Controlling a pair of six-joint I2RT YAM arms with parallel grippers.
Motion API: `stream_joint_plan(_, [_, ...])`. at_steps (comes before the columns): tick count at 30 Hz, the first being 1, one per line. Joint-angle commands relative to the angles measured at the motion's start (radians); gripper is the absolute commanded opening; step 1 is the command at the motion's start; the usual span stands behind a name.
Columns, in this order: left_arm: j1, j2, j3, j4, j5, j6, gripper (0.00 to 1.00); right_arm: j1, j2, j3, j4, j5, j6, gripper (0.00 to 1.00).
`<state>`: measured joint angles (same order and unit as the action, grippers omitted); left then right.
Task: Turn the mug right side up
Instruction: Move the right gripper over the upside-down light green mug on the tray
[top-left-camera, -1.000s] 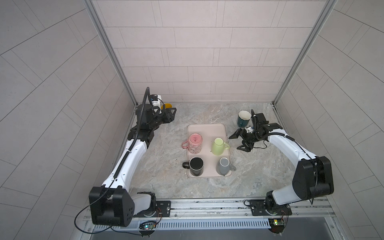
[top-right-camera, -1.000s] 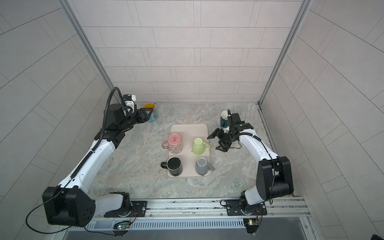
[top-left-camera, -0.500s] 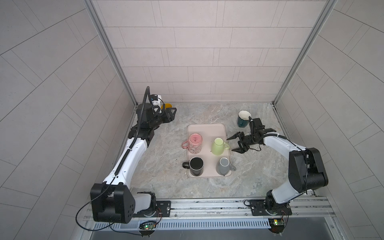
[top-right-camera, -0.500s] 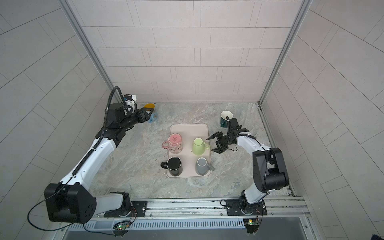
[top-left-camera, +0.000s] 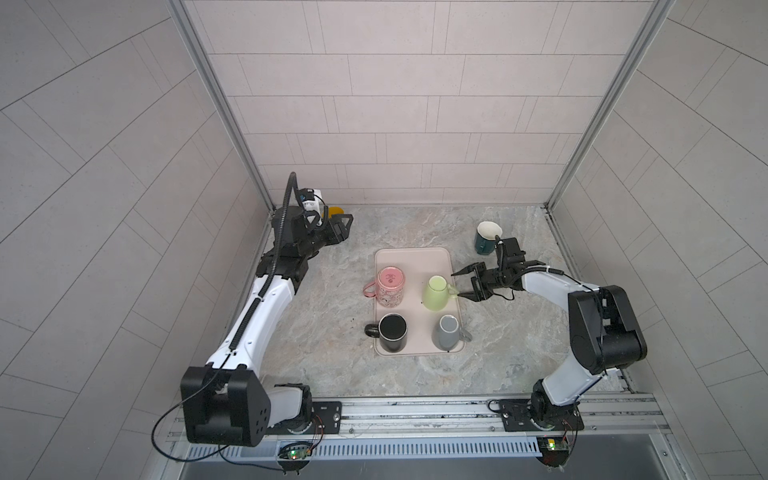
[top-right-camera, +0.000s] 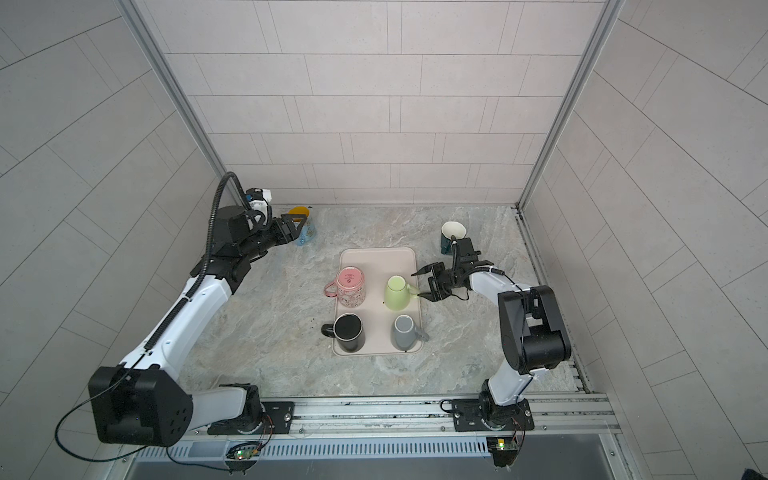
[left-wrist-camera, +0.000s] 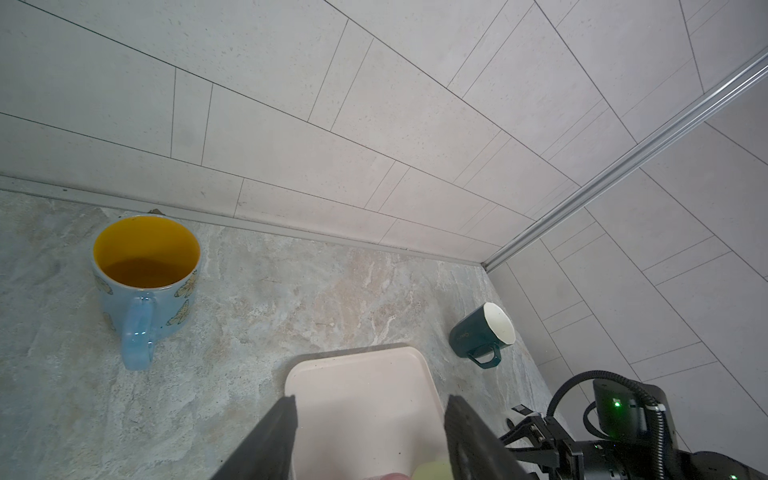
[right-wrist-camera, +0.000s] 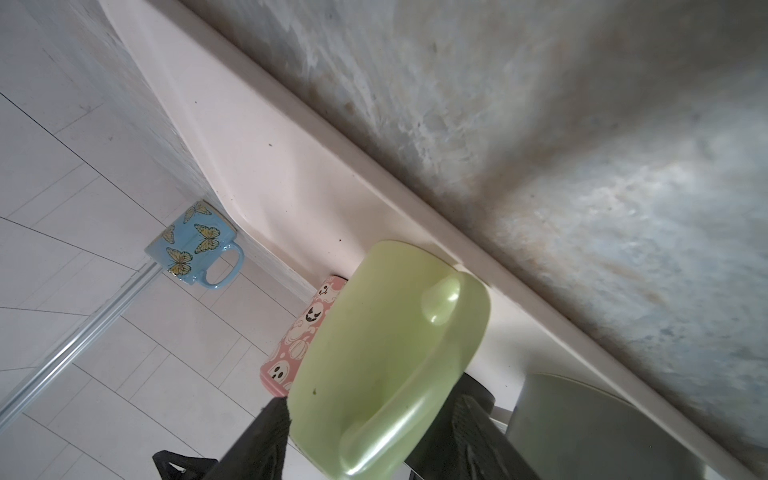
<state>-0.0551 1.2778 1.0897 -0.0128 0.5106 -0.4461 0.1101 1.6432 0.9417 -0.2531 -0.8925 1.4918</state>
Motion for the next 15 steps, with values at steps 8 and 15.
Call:
stream_joint_plan(8, [0.011, -0.038, -0.008, 0.073, 0.028, -0.059, 0.63, 0.014, 0.046, -0.010, 0.025, -0.025, 0.048, 0.53])
stream_joint_plan(15, [0.015, -0.048, -0.016, 0.070, 0.029, -0.059, 0.63, 0.032, 0.066, -0.001, 0.023, -0.038, 0.049, 0.54])
